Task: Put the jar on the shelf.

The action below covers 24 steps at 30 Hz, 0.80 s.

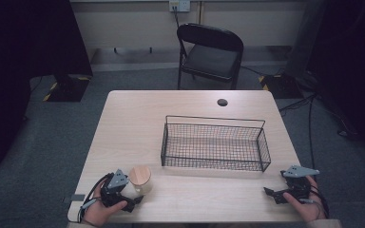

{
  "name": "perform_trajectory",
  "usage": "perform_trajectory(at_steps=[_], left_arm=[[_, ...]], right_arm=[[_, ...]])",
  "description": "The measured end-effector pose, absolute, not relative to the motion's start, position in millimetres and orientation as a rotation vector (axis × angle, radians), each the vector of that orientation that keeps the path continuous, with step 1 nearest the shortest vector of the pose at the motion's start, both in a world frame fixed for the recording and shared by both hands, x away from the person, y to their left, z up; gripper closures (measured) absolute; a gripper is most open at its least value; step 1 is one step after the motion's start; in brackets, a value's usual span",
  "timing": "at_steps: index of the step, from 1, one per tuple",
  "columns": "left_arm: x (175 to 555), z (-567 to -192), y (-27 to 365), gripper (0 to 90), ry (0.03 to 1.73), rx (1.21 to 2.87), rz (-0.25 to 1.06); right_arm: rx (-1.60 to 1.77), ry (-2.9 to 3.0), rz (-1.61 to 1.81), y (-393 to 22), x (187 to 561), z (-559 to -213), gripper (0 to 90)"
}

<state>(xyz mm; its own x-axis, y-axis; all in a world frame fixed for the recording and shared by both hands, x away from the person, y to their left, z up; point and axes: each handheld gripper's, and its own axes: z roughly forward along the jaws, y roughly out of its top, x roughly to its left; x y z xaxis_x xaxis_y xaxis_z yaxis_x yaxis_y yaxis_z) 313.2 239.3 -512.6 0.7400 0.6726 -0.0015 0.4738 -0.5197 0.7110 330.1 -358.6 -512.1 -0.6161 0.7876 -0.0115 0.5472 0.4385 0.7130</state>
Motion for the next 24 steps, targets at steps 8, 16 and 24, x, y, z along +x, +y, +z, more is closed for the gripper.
perform_trajectory(at_steps=[8, 16, 24], left_arm=[[314, -512, 239, 0.0, 0.865, 2.224, 0.353], [315, -508, 239, 1.2, 0.911, 2.218, 0.315], [315, -499, 239, 1.7, 0.932, 2.185, 0.273]], right_arm=[[1.141, 2.353, 0.978, -359, 330, -512, 0.0], [1.142, 2.353, 0.979, -359, 330, -512, 0.0], [1.141, 2.353, 0.979, -359, 330, -512, 0.0]])
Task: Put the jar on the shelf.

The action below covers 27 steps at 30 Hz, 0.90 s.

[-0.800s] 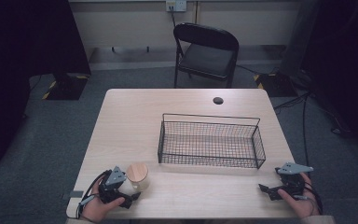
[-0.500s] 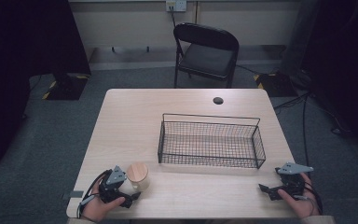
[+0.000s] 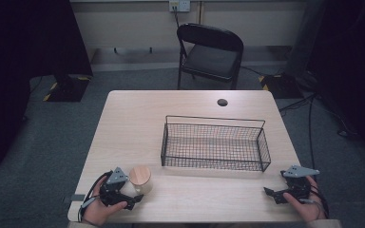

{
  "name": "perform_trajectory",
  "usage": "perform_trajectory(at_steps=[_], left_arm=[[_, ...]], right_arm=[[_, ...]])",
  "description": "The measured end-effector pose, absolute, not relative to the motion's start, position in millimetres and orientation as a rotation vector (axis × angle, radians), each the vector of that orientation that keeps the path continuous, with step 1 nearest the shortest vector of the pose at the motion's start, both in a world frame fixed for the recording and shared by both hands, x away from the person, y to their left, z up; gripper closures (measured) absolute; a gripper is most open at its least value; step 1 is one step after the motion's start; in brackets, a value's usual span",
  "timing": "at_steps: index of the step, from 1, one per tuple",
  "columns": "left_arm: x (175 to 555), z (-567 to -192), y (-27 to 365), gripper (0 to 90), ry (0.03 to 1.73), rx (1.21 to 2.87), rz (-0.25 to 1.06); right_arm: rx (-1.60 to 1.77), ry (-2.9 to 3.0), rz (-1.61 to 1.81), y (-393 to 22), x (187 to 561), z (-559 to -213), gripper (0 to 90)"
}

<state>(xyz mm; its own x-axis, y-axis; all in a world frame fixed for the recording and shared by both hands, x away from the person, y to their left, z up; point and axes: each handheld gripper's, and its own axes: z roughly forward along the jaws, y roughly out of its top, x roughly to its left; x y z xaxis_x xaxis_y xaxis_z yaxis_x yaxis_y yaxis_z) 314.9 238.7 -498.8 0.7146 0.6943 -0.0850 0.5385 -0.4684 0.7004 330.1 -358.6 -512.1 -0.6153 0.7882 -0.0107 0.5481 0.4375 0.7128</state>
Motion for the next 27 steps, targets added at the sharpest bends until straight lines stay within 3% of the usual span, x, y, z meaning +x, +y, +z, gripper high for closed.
perform_trajectory(at_steps=[27], left_arm=[[323, -478, 232, 2.1, 0.917, 2.137, 0.238]], right_arm=[[1.141, 2.352, 0.979, -359, 330, -512, 0.0]])
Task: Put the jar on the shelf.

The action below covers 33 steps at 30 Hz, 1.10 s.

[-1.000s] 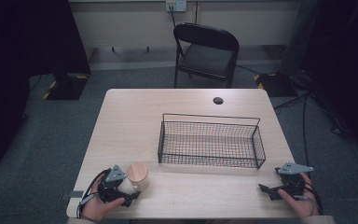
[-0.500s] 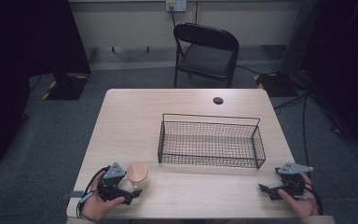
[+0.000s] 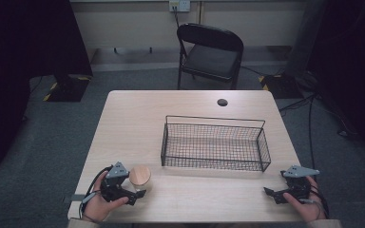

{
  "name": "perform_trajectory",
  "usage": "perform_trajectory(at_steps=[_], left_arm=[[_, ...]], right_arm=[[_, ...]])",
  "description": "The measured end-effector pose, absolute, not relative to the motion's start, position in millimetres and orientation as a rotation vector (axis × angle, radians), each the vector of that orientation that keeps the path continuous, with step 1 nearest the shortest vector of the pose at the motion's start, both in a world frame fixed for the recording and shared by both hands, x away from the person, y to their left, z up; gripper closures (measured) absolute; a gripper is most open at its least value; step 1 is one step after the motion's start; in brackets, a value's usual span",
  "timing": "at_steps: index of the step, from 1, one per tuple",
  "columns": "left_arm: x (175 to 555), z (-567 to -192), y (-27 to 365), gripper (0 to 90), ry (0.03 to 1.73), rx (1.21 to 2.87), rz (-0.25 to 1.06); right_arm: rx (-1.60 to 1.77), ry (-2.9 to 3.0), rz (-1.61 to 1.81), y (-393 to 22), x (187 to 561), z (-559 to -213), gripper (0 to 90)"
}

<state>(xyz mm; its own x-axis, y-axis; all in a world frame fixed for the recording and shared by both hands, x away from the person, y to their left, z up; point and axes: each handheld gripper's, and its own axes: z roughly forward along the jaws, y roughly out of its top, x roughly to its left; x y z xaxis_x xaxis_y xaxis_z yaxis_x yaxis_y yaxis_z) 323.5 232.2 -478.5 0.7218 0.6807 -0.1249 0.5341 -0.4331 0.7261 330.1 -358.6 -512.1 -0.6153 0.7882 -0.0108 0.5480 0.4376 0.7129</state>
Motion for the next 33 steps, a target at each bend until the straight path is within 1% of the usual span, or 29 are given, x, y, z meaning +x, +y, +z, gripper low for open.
perform_trajectory(at_steps=[11, 16, 19, 21, 24, 25, 29, 30, 33], left_arm=[[328, -473, 224, 1.9, 0.914, 2.139, 0.225], [332, -469, 219, 4.0, 0.913, 2.138, 0.229], [333, -468, 215, 6.3, 0.907, 2.147, 0.23], [335, -468, 212, 9.6, 0.901, 2.154, 0.223], [336, -468, 210, 10.9, 0.907, 2.163, 0.223], [337, -468, 209, 13.8, 0.903, 2.157, 0.213], [339, -468, 206, 17.3, 0.907, 2.166, 0.219], [340, -468, 206, 19.3, 0.908, 2.164, 0.22], [340, -468, 205, 20.4, 0.893, 2.175, 0.232]], right_arm=[[1.141, 2.353, 0.979, -359, 330, -512, 0.0], [1.141, 2.353, 0.979, -359, 330, -512, 0.0], [1.141, 2.353, 0.979, -359, 330, -512, 0.0], [1.142, 2.353, 0.979, -359, 330, -512, 0.0], [1.141, 2.353, 0.979, -359, 330, -512, 0.0], [1.141, 2.352, 0.979, -359, 330, -512, 0.0], [1.141, 2.353, 0.979, -359, 330, -512, 0.0], [1.141, 2.352, 0.979, -359, 330, -512, 0.0], [1.141, 2.353, 0.979, -359, 330, -512, 0.0]])
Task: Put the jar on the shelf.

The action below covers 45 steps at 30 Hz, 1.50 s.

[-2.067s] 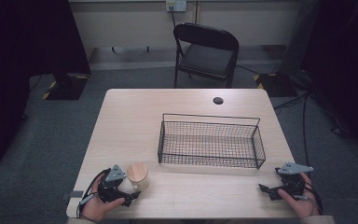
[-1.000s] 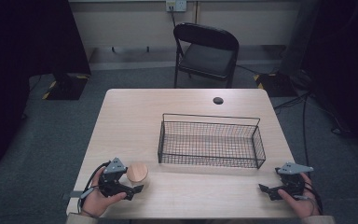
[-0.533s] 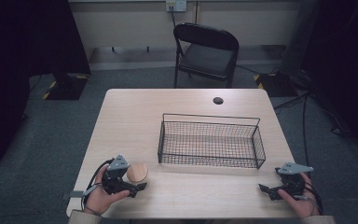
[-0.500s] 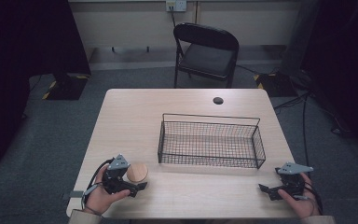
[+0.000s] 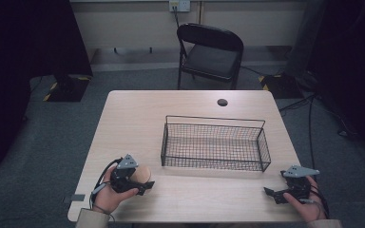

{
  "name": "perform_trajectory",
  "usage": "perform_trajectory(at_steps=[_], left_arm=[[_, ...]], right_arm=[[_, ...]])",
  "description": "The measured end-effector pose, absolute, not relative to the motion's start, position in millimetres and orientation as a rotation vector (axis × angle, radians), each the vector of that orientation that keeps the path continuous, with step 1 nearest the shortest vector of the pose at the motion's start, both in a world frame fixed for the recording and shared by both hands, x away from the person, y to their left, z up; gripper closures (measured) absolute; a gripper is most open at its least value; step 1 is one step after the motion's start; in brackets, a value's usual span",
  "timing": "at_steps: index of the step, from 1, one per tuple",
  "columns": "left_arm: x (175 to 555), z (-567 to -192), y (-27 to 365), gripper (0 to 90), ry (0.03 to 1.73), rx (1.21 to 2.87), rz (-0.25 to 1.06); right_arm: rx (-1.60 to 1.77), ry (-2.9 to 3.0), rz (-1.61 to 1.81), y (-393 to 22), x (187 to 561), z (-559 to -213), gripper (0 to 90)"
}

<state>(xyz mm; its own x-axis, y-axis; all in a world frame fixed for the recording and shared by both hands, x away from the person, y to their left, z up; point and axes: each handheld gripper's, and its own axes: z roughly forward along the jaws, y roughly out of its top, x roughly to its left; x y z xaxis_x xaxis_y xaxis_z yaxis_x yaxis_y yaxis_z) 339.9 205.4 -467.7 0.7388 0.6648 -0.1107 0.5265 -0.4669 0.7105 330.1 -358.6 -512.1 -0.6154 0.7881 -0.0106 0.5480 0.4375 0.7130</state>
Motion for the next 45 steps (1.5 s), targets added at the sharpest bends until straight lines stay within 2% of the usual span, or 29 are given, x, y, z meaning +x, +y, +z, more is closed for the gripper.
perform_trajectory(at_steps=[9, 27, 45], left_arm=[[341, -463, 203, 21.9, 0.893, 2.174, 0.256], [352, -432, 186, 22.3, 0.878, 2.2, 0.19], [363, -412, 166, 22.4, 0.832, 2.216, 0.194]], right_arm=[[1.141, 2.353, 0.979, -359, 330, -512, 0.0], [1.141, 2.353, 0.979, -359, 330, -512, 0.0], [1.141, 2.353, 0.979, -359, 330, -512, 0.0]])
